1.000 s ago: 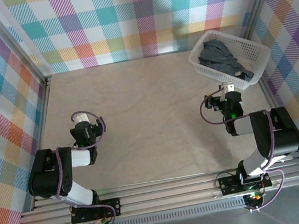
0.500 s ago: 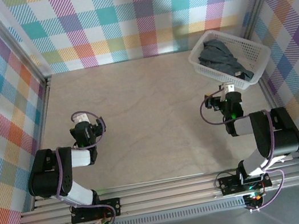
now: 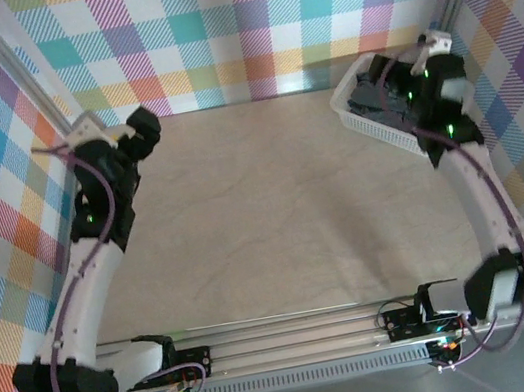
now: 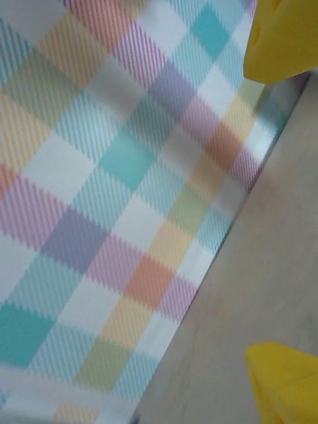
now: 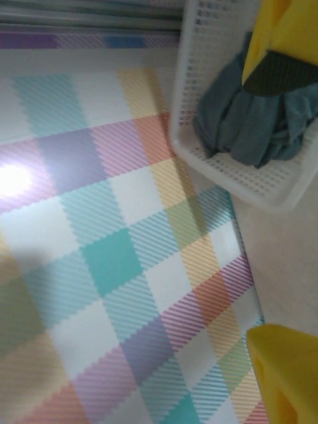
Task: Fold and stack the t-shirts
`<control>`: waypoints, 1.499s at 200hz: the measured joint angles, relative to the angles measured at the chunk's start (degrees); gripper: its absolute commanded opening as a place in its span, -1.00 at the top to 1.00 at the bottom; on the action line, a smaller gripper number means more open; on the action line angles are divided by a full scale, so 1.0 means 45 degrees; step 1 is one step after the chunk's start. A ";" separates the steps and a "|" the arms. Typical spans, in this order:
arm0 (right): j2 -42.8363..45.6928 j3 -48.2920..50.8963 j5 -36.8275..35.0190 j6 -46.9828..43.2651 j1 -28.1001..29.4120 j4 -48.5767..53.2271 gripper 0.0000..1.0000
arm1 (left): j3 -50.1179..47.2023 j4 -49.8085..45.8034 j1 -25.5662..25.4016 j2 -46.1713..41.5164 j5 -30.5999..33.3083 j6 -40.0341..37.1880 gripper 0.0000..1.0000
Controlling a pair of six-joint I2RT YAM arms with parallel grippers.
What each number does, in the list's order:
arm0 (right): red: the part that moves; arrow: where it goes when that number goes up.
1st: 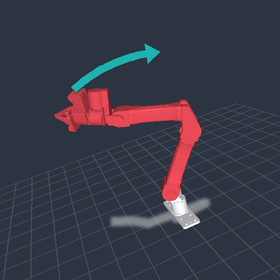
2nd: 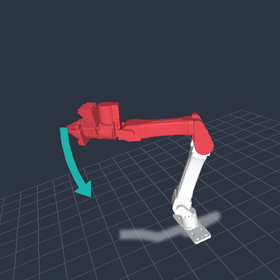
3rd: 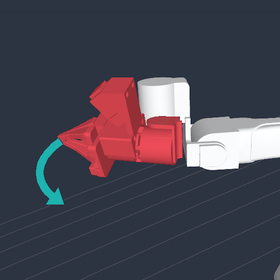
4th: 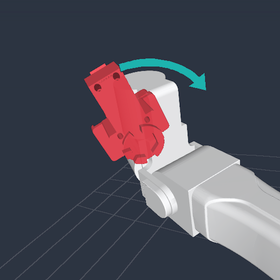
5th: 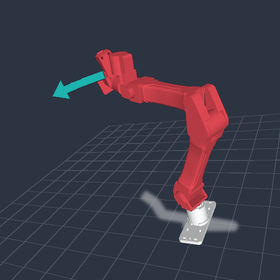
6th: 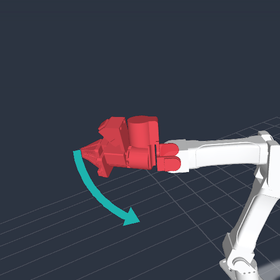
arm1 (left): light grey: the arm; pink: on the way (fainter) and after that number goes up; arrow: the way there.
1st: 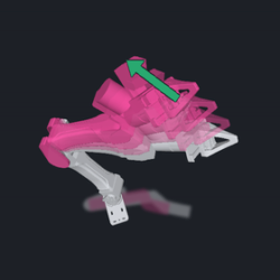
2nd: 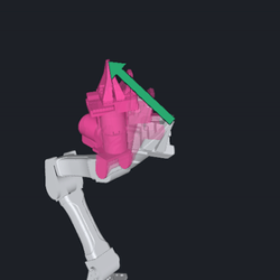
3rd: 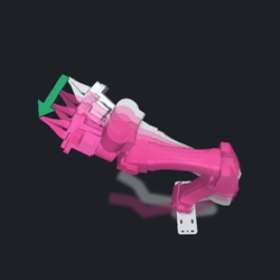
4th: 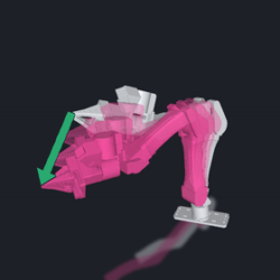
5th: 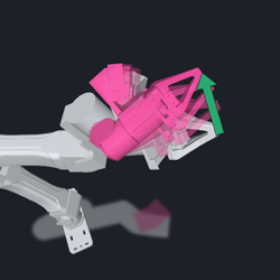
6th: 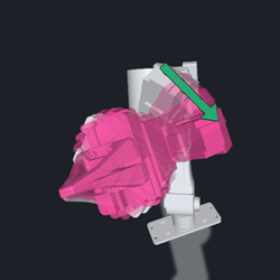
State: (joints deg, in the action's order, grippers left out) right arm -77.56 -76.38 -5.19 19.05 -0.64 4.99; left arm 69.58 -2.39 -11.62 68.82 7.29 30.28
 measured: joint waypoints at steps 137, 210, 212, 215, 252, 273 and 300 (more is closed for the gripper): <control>-1.4158 -1.0443 0.3866 0.3730 -0.2438 0.5576 0.98 | 0.0996 -0.2492 -0.3361 0.2395 -0.3968 0.0986 -0.67; -0.6261 -0.4396 0.2754 0.2880 -0.0899 0.1472 1.00 | 0.0185 -0.2803 -0.3823 0.1205 -0.3317 0.1370 -0.58; -0.5965 -0.4396 0.2715 0.2837 -0.0772 0.1447 1.00 | 0.0185 -0.2832 -0.3837 0.1166 -0.3264 0.1370 -0.58; -0.5566 -0.4396 0.2681 0.2759 -0.0602 0.1355 1.00 | 0.0185 -0.2856 -0.3861 0.1137 -0.3186 0.1389 -0.58; -0.1987 -0.5581 0.2516 0.1880 0.1749 0.1229 1.00 | 0.0364 -0.4483 -0.4036 0.0325 -0.1637 0.1481 -0.62; -0.0937 -0.6212 0.2477 0.1525 0.3211 0.1545 1.00 | 0.0899 -0.5843 -0.4036 -0.0243 -0.0481 0.1661 -0.67; -0.0146 -0.5110 0.2302 0.1452 0.4998 0.1894 1.00 | 0.1025 -0.7062 -0.4036 -0.1413 0.0573 0.1972 -0.68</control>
State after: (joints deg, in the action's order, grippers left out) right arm -78.22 -99.37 5.17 25.58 21.85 13.52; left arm 74.19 -34.17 -29.78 62.46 9.87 39.16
